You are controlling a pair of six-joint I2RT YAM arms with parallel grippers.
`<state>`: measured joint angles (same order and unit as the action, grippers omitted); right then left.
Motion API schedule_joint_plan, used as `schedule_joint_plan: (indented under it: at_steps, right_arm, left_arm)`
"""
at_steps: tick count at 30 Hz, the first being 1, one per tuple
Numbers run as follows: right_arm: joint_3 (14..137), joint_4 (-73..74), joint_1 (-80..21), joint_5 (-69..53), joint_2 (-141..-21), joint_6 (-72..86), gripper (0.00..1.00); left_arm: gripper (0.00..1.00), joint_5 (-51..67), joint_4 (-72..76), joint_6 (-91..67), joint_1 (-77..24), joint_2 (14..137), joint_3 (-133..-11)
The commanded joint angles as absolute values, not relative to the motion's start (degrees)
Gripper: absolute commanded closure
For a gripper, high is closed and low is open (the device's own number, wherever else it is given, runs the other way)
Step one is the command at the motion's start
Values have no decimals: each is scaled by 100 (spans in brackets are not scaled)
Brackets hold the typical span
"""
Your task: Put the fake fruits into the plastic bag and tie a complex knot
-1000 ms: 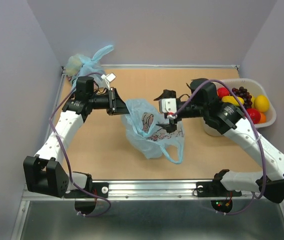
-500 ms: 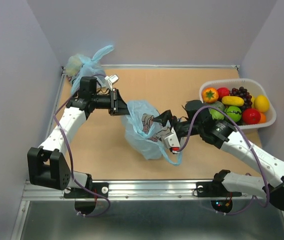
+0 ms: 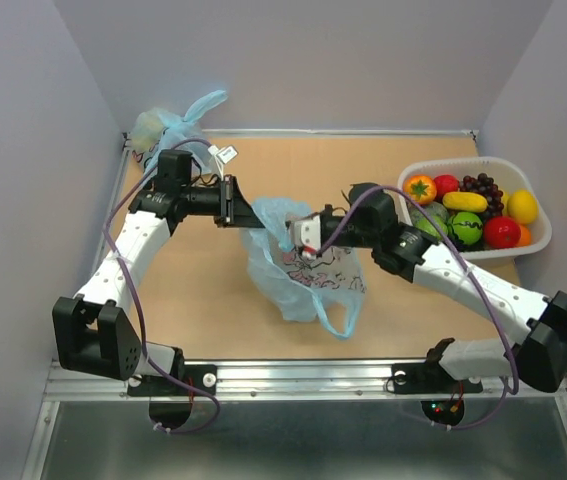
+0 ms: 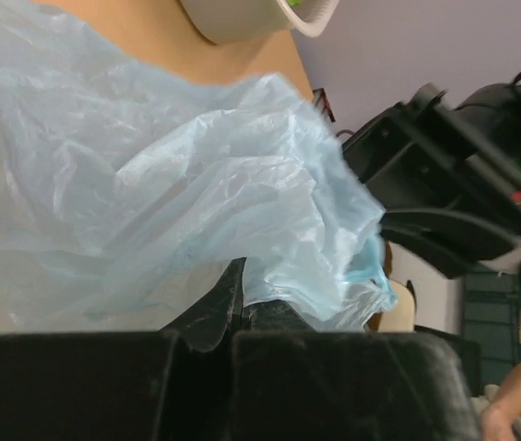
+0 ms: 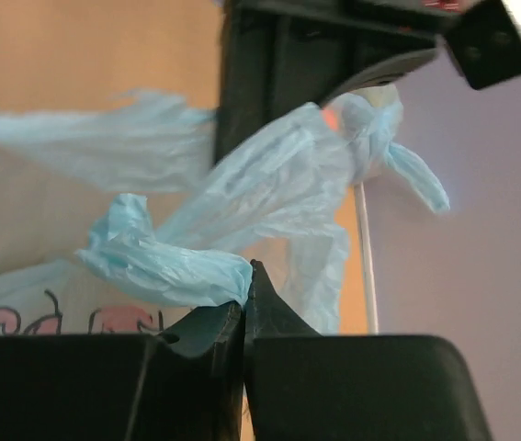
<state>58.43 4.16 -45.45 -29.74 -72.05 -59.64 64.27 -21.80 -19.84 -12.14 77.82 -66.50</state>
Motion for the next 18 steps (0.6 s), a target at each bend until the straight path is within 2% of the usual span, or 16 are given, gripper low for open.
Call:
schedule_joint_plan:
  at_steps: [1, 5, 7, 9, 13, 18]
  right_arm:
    - [7667, -30, -4343, -2660, -7312, -3317, 100]
    - [8585, 1141, -3974, -3136, -7821, -1349, 99]
    - [8929, 1422, -3439, -3600, -8208, -57, 99]
    - [9043, 1433, -2729, -4006, -8611, 1379, 100]
    - [8922, 1424, -1814, -4736, -9174, 3106, 99]
    - [8736, 1266, -801, -5281, -9658, 3928, 100]
  left_arm:
    - [100, 6154, -2714, -433, -1195, 7549, -7162]
    - [100, 5924, -3242, 1008, -1187, 7760, -7453]
    - [100, 5854, -3435, 1683, -1178, 7813, -7558]
    - [100, 5679, -3472, 2002, -1169, 7752, -7585]
    - [100, 5345, -3480, 2373, -1160, 7585, -7602]
    - [100, 5405, -3946, 2601, -1020, 7568, -7892]
